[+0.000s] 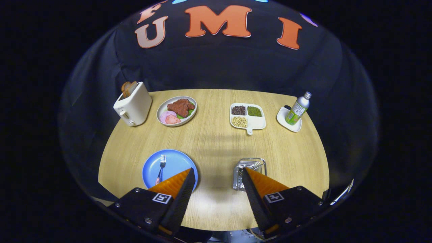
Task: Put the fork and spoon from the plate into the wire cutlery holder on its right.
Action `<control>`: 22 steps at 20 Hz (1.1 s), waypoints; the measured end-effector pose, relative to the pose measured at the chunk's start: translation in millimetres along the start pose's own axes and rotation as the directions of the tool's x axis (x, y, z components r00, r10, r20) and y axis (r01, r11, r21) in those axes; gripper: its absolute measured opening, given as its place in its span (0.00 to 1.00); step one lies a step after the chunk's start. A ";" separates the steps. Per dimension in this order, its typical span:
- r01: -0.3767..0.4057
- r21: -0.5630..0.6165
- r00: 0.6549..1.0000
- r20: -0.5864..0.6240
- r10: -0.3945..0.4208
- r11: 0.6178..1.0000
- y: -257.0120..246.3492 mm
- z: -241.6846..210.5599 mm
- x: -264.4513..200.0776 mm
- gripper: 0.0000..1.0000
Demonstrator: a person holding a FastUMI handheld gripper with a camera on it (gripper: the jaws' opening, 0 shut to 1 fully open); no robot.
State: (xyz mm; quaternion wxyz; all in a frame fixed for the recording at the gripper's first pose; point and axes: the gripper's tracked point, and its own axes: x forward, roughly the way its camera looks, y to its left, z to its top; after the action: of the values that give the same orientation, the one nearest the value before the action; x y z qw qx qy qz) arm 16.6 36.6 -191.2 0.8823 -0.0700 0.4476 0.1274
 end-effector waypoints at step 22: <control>-0.091 -0.048 0.992 0.086 0.095 0.995 152.0 -84.2 69.5 0.98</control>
State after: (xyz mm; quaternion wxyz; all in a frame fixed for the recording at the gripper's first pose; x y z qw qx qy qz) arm -52.7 173.5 -298.4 0.8926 -0.0626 0.4081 0.1812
